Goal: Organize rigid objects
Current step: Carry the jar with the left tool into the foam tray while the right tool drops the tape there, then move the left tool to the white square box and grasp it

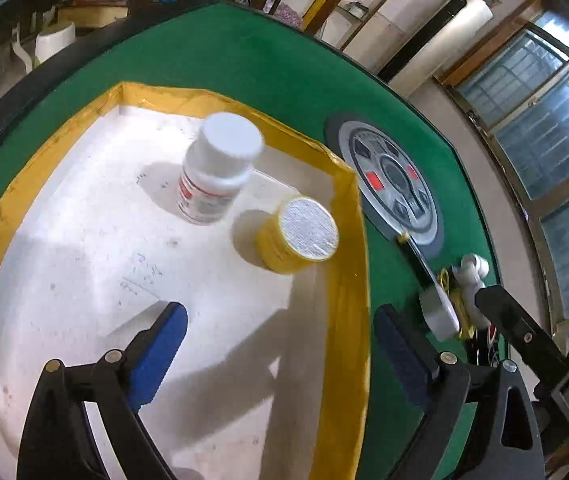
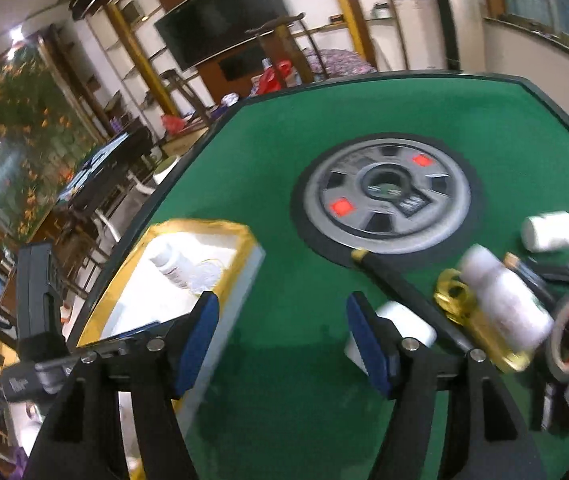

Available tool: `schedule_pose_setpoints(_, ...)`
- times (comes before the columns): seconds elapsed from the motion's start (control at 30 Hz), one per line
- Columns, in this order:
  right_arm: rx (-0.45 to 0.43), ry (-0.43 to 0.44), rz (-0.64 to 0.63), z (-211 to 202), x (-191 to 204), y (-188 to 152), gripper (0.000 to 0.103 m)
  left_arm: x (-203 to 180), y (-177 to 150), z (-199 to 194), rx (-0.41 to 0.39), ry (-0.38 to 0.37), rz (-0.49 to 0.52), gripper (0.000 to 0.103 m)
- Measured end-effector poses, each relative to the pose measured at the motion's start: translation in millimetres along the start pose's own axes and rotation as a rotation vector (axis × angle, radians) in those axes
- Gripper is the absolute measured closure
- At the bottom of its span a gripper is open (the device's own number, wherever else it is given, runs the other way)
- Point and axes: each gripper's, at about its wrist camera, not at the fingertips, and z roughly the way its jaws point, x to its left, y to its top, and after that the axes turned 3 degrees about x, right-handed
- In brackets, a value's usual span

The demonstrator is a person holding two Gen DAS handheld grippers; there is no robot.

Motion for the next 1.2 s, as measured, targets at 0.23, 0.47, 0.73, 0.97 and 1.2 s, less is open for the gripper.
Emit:
schedule_pose_setpoints(0.23,-0.066,-0.03,0.107,-50,-64,-38,0.036,-23,-11,-50,-0.186,-0.085,0.116,0.007)
schedule_pose_setpoints(0.47,-0.212,-0.166,0.187,-101,-123,-52,0.03,-73,-22,-86,-0.254,-0.061,0.24,0.003)
schedule_pose_setpoints(0.73,-0.331,-0.336,0.215,-111,-170,-60,0.026,-118,-45,-24,-0.069,0.013,0.304,0.003)
schedule_pose_setpoints(0.97,-0.347,-0.363,0.23,-103,-193,-63,0.023,-155,-47,20,-0.06,0.148,0.452,0.003)
schedule_pose_setpoints(1.2,-0.291,-0.304,0.241,-93,-200,-64,0.023,-178,-28,59,-0.075,0.273,0.577,0.003)
